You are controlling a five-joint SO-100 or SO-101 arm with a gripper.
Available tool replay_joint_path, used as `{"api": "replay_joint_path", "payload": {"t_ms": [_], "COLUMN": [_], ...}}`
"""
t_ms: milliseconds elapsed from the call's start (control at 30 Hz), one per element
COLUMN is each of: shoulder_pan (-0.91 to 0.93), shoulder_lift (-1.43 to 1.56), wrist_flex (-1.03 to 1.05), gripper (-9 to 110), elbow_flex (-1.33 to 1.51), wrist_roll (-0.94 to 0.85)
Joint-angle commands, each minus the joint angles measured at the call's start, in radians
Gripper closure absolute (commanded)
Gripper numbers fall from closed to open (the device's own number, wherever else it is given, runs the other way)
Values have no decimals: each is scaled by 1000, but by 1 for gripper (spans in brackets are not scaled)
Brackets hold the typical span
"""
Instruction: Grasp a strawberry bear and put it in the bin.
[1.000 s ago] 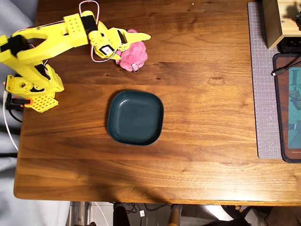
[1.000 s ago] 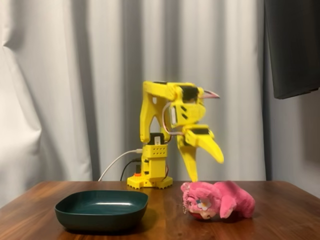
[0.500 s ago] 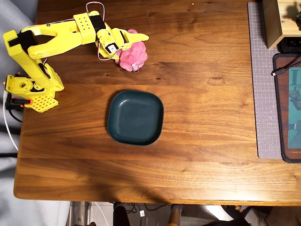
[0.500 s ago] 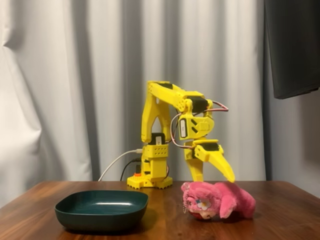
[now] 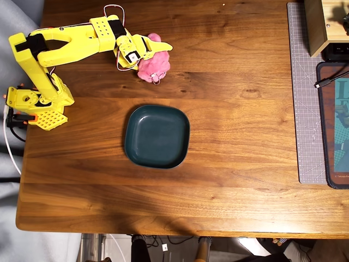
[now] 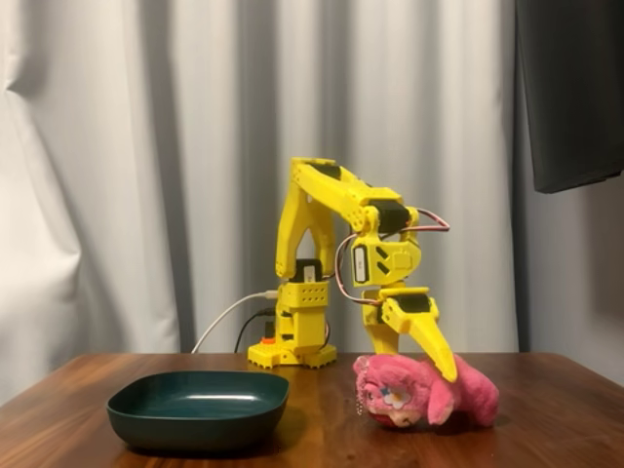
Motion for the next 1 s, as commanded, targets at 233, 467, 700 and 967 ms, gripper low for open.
{"api": "replay_joint_path", "payload": {"t_ms": [233,467,700,967], "shoulder_pan": [-11,-11,-29,-156], "shoulder_lift": [12,12,20,-77], "wrist_flex": [0,0,46,541], "gripper": [88,101,101,102], "elbow_flex": [-31,-31,-97,-864], "wrist_roll": [11,11,11,32]}}
